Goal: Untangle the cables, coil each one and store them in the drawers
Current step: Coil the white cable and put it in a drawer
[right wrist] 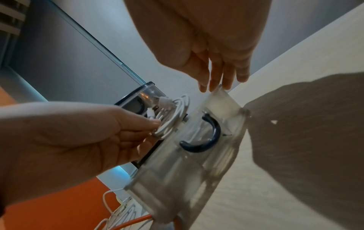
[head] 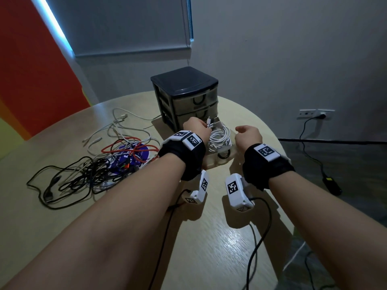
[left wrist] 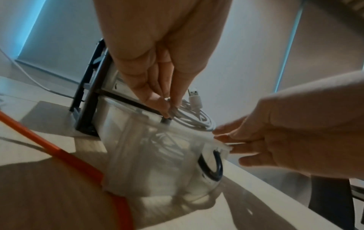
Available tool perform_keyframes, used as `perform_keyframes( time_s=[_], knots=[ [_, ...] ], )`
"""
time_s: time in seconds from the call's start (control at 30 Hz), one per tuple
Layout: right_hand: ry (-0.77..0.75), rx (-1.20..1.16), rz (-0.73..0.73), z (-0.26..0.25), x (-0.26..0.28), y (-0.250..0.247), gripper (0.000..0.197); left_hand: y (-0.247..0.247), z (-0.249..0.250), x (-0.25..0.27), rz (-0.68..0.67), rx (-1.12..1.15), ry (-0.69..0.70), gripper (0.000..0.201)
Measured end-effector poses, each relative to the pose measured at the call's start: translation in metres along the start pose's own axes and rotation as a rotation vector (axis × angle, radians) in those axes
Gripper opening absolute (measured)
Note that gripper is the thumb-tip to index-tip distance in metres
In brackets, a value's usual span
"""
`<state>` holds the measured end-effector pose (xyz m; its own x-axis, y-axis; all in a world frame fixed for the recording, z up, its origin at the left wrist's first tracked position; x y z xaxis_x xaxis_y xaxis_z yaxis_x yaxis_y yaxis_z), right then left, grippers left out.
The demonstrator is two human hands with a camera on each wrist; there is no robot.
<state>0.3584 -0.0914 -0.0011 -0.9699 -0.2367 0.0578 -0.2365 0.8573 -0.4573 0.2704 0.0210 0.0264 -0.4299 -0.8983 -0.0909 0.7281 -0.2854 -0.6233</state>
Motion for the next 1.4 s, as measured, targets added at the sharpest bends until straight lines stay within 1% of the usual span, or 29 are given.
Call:
perform_keyframes(
  time_s=[0.07,0.17,0.3,0.43,0.5,0.6,0.77,0.93,1.03,1.13,1.17,1.23,1.33,1.4],
  knots=[
    [-0.009,-0.004,-0.013,0.002,-0.005,0.003,0.040,0.007,0.001,-0.003,0.002,-0.022,0.018,0.022],
    [-0.018,-0.024,-0.021,0.006,-0.009,0.008,0.035,0.017,0.001,-0.006,-0.019,-0.046,0.017,0.022],
    [0.011,-0.091,-0.030,0.013,-0.015,0.015,0.031,0.026,-0.001,-0.010,-0.041,-0.078,0.056,0.024],
    [0.047,-0.162,-0.029,0.017,-0.018,0.018,0.032,0.033,-0.002,-0.011,-0.125,-0.198,0.138,0.025],
    [0.066,-0.205,-0.018,0.019,-0.019,0.020,0.029,0.034,-0.002,-0.012,-0.170,-0.252,0.156,0.026],
    [0.083,-0.251,0.009,0.022,-0.020,0.026,0.027,0.035,-0.004,-0.013,-0.197,-0.290,0.169,0.026],
    [0.089,-0.255,0.018,0.026,-0.023,0.032,0.026,0.033,-0.008,-0.012,-0.209,-0.232,0.171,0.022],
    [0.071,-0.230,0.013,0.032,-0.027,0.038,0.028,0.032,-0.007,-0.011,-0.180,-0.235,0.178,0.022],
    [0.046,-0.193,-0.002,0.024,-0.019,0.028,0.030,0.034,-0.005,-0.009,-0.220,-0.299,0.204,0.026],
    [0.014,-0.102,-0.014,0.019,-0.014,0.020,0.032,0.035,-0.004,-0.008,-0.260,-0.335,0.205,0.029],
    [-0.005,-0.077,-0.010,0.016,-0.012,0.018,0.033,0.033,-0.004,-0.008,-0.250,-0.328,0.204,0.028],
    [-0.050,-0.034,-0.003,0.007,-0.005,0.015,0.036,0.028,-0.004,-0.007,-0.186,-0.280,0.203,0.026],
    [-0.137,0.012,0.031,-0.008,0.005,0.012,0.040,0.012,-0.008,-0.005,-0.065,-0.154,0.182,0.033],
    [-0.204,0.020,0.059,-0.017,0.014,0.011,0.041,-0.002,-0.012,-0.003,-0.003,-0.094,0.189,0.032]
  ],
)
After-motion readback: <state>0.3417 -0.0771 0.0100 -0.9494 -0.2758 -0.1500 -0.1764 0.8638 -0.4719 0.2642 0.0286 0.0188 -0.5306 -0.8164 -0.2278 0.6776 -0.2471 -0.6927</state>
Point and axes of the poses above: each hand's wrist, its own x-axis away from the middle knuckle, its own y-axis out of the palm, z = x × y, the point moved 3 cm from there along -x, towards the middle knuckle, and after that the axes turned 10 degrees about z, right-handed, at the moved point
